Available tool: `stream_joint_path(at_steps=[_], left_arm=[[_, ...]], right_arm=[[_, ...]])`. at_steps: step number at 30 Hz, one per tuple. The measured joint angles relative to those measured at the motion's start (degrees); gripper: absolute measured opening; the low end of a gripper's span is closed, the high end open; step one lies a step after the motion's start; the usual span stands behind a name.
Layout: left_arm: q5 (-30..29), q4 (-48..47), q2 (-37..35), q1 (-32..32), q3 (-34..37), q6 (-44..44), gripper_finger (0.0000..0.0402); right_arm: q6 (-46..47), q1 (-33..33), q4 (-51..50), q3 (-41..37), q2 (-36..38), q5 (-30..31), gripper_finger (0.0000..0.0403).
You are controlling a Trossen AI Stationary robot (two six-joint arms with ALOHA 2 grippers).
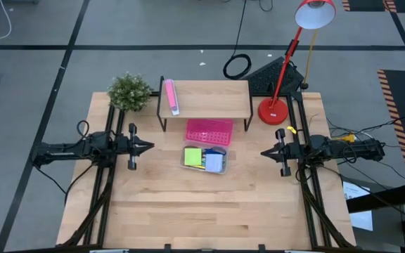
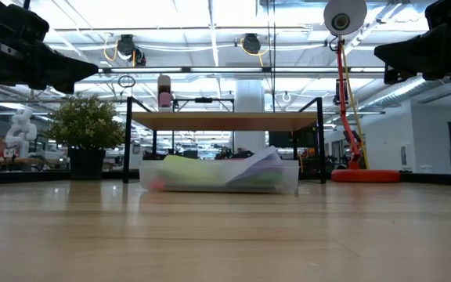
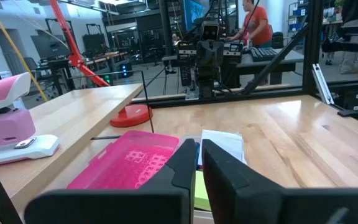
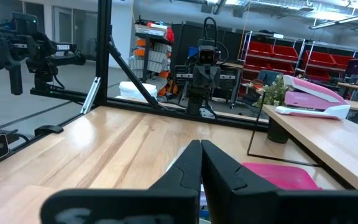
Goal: Pack school essentials
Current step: Return to Home Position
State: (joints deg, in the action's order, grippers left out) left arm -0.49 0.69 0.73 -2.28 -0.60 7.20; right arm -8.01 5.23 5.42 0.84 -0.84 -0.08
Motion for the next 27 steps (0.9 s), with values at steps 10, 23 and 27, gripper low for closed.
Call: stream_joint_path(at_steps=[10,23,27], left_arm=[[0.0,0.0,0.0,0.0,0.0,0.0,0.0011],[0.0,0.0,0.0,0.0,0.0,0.0,0.0031],[0.0,0.0,0.0,0.0,0.0,0.0,0.0036]], right_arm=[[0.0,0.0,0.0,0.0,0.0,0.0,0.0000],[0.0,0.0,0.0,0.0,0.0,0.0,0.0000],[0.0,0.0,0.0,0.0,0.0,0.0,0.0000]])
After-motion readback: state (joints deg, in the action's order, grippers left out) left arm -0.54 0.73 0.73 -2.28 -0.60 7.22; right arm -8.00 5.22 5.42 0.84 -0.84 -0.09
